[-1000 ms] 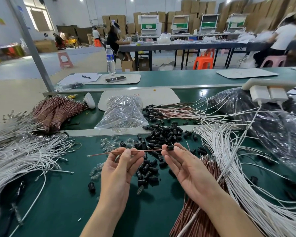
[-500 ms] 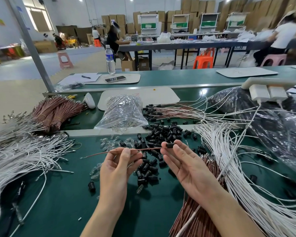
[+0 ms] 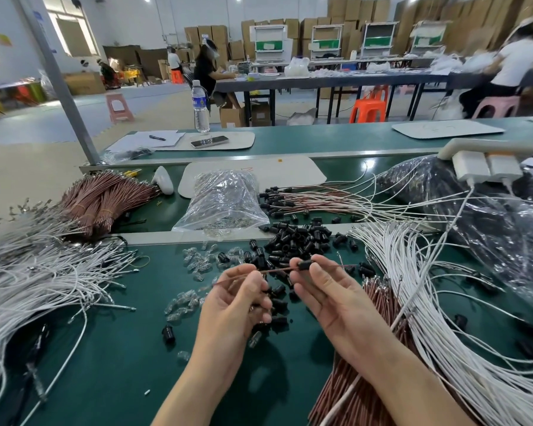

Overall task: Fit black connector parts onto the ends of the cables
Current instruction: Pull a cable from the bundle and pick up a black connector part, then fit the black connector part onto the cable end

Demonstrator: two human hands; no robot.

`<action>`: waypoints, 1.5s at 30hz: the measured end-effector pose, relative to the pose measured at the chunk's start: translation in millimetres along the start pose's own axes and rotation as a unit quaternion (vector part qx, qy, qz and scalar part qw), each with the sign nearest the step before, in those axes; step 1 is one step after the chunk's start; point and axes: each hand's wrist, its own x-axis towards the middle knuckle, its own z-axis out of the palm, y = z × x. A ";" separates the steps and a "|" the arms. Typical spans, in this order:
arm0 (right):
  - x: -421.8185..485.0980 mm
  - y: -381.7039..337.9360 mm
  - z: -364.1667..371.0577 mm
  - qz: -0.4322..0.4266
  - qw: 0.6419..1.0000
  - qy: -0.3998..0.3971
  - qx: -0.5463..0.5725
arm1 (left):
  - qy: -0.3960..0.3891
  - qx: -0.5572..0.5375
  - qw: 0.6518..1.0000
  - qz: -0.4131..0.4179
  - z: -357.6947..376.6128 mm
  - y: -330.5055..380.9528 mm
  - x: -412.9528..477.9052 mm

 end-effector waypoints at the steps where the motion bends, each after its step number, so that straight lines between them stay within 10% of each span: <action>1: 0.1 -4.3 -1.8 -0.005 1.000 0.005 0.014 | 0.017 -0.020 1.000 0.000 -2.1 2.5 1.3; 11: -1.0 1.0 1.5 -0.011 1.000 0.011 -0.018 | -0.009 0.043 0.999 0.007 3.6 -1.7 -6.5; 19: -2.3 -10.2 -1.2 -0.005 0.998 0.010 -0.068 | -0.035 0.362 0.921 0.141 -6.2 -6.4 -11.4; 45: -0.9 -4.5 -7.5 -0.032 0.993 -0.049 -0.104 | -0.020 0.368 0.917 0.155 3.2 -15.7 -19.4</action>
